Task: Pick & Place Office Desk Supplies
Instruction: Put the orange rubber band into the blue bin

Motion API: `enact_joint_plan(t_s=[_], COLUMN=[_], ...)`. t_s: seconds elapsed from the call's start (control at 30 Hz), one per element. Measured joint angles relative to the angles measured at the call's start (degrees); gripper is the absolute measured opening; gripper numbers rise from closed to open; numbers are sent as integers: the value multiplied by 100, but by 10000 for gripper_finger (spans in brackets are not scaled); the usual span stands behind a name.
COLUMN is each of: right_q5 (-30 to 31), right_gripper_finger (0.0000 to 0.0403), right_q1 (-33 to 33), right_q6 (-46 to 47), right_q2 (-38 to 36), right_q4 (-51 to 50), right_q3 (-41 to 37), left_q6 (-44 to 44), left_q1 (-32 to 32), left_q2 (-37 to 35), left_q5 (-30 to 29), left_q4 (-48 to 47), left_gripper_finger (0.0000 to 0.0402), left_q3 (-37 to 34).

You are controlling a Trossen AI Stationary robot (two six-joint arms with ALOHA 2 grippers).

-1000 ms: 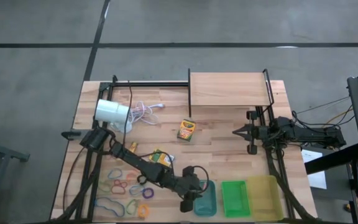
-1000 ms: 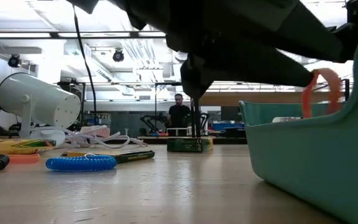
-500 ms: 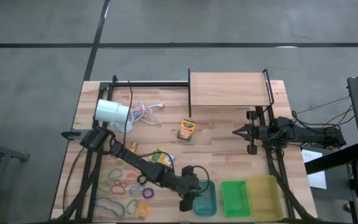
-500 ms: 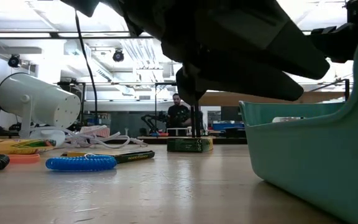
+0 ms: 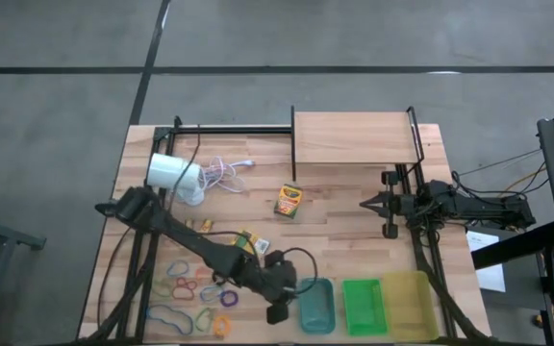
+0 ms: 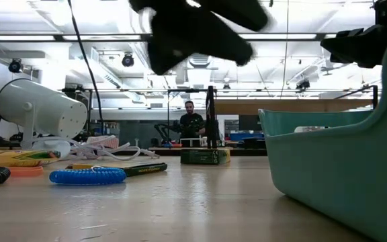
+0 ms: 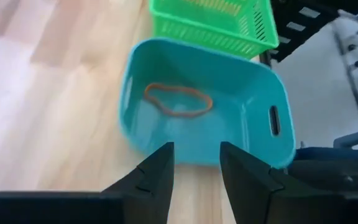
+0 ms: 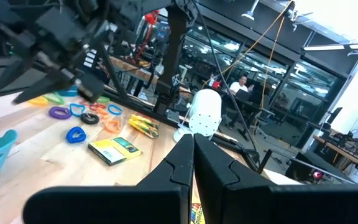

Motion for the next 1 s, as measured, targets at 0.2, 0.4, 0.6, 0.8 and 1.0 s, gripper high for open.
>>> enact_joint_plan(t_s=[0.2, 0.4, 0.6, 0.8, 1.0], right_q5=[0, 2, 0, 0, 0], right_gripper_finger=[8, 8, 8, 8, 8], right_q1=[0, -1, 0, 0, 0], right_q6=[-2, -2, -2, -1, 0], right_q2=[0, -1, -2, -2, 0], right_q4=[0, -4, -10, -9, -9], right_q3=[0, 1, 2, 1, 2], left_q6=[-1212, -3198, -4840, -6673, -7129], left_q1=[-252, -466, -515, -470, -203], left_q2=[-391, -500, -491, -491, -494], left_q5=[-533, -634, -629, -626, -229], left_q4=[-1499, -2745, -3704, -4975, -5450], left_gripper_finger=[133, 133, 133, 133, 133], left_q3=[0, -4, -94, -248, -490])
